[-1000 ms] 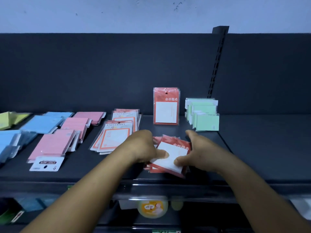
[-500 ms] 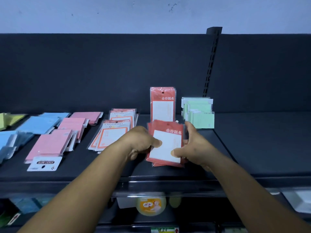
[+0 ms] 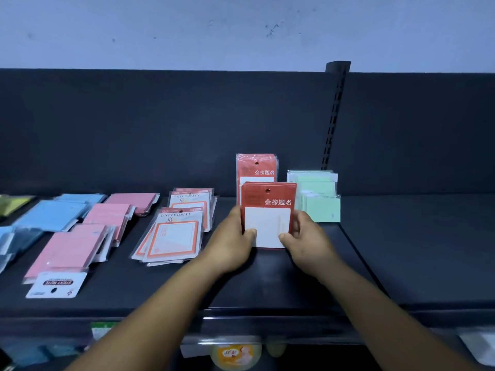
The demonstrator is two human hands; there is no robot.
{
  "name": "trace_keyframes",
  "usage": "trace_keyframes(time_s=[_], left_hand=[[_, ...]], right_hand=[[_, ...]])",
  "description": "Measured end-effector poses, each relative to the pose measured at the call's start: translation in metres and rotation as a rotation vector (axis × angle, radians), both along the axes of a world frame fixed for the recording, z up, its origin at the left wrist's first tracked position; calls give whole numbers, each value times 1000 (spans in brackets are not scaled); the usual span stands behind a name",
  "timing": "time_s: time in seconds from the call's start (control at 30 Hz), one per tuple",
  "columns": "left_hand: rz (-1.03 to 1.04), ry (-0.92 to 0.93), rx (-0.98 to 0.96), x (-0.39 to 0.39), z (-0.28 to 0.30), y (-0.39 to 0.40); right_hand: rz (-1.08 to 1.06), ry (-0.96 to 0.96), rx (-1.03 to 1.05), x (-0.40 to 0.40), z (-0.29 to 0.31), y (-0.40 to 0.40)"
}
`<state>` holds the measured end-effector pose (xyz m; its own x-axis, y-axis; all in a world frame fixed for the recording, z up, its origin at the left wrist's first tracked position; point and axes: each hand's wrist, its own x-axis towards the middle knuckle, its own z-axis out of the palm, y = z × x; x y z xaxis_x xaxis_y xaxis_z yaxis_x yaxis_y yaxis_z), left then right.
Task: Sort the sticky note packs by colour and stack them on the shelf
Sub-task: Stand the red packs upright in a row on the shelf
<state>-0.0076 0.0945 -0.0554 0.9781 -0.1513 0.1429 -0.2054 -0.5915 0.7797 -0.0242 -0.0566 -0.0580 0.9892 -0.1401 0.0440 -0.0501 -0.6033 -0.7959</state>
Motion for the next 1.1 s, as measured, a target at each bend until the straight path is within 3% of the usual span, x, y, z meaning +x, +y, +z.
trace_keyframes(time_s=[0.3,0.57,1.1], left_hand=[[111,12,153,32,-4,-6],[274,53,213,72,0,-16],[268,42,237,88,-7,-26]], right_hand=[[6,55,-286,35,11,6],[-85,10,-316,74,14,18],[-93,33,-368,92,7,20]])
